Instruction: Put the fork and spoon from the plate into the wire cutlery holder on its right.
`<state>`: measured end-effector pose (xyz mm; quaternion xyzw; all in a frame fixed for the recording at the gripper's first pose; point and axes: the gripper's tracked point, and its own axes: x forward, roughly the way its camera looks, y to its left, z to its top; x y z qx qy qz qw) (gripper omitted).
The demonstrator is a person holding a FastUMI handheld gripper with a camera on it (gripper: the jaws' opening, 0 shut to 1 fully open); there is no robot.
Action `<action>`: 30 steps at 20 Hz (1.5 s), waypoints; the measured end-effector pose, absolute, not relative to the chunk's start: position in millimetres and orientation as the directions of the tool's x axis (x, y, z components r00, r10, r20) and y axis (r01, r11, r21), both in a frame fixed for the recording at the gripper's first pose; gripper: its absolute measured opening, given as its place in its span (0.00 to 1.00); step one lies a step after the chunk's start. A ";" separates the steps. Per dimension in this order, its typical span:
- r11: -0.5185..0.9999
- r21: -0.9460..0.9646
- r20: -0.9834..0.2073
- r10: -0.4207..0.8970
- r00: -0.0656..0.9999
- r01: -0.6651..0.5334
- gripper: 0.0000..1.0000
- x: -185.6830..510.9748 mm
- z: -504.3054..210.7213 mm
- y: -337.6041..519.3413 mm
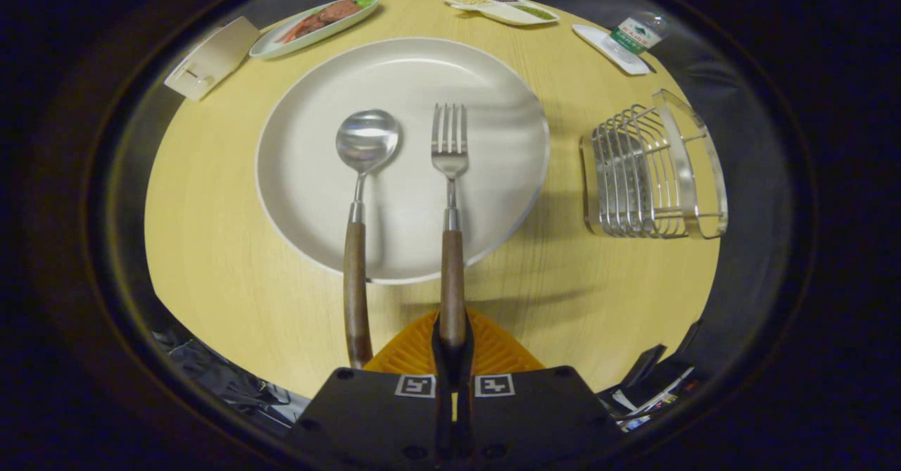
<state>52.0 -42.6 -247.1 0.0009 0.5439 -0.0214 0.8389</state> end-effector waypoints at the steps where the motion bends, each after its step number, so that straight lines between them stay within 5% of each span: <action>1: 0.999 -0.025 -0.916 -0.040 0.399 0.042 0.06 47.8 -245.7 -42.8; 17: 0.953 0.054 -0.936 -0.055 0.346 0.298 0.06 2.2 -131.8 -67.2; 30: 0.789 0.275 -0.959 0.266 0.098 0.550 0.06 5.9 -114.2 -121.9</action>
